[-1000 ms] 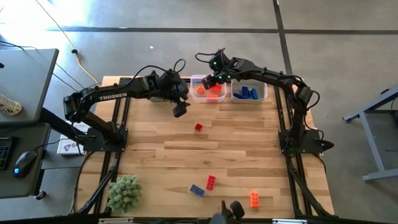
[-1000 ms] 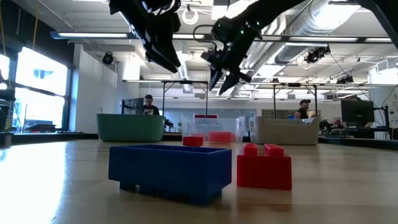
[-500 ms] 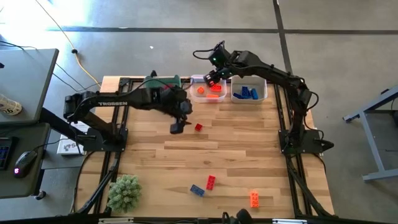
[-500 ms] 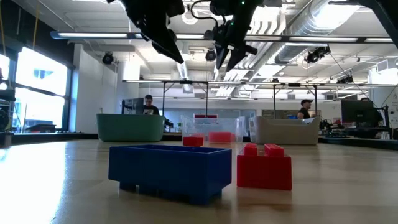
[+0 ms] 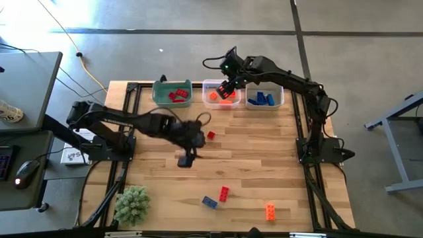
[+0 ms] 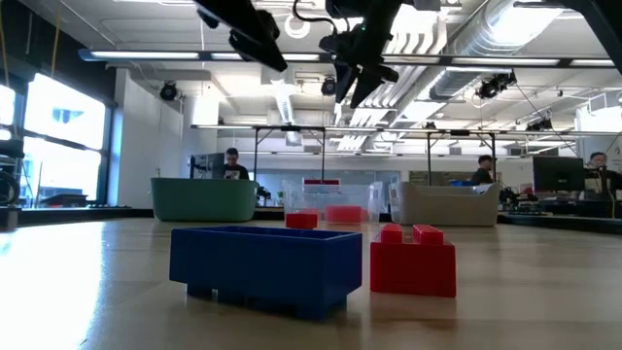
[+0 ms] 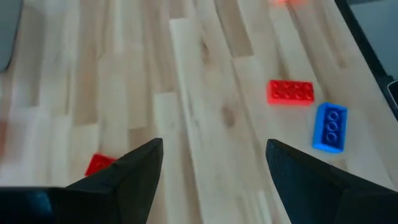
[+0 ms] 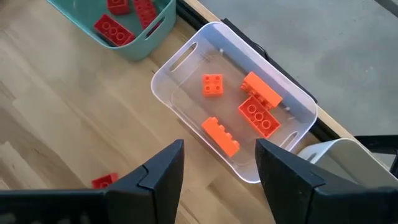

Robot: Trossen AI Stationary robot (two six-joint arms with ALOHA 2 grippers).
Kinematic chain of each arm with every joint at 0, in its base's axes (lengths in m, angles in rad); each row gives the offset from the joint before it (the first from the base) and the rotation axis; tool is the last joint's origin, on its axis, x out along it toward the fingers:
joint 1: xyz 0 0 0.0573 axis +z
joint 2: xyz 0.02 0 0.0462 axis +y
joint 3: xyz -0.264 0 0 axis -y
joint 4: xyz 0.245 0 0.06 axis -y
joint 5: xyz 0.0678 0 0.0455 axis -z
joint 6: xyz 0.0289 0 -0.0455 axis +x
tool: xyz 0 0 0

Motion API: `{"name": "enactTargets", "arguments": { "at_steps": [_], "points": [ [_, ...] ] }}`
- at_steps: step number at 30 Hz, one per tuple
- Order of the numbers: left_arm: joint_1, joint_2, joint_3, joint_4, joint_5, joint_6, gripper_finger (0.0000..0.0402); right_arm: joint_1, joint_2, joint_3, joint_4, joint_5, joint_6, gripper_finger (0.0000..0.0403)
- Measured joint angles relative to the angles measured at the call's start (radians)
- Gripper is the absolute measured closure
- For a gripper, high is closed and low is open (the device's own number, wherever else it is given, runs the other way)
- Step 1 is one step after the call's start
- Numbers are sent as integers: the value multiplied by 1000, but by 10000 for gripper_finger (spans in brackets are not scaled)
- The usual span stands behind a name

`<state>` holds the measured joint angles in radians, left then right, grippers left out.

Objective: Sort & place blocks by color
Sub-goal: Put the blue game piece into the white bin

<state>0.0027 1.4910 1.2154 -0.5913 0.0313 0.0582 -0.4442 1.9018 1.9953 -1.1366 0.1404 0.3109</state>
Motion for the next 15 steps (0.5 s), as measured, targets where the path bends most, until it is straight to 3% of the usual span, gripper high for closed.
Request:
{"name": "enactTargets", "arguments": {
  "at_steps": [8, 15],
  "points": [
    [-153, 75, 1, 78, -37, -78, 126, 0, 0, 0, -6, -18, 2, 217],
    [-257, 175, -1, 142, -129, -88, 126, 0, 0, 0, -34, -20, 13, 217]
  ]
}}
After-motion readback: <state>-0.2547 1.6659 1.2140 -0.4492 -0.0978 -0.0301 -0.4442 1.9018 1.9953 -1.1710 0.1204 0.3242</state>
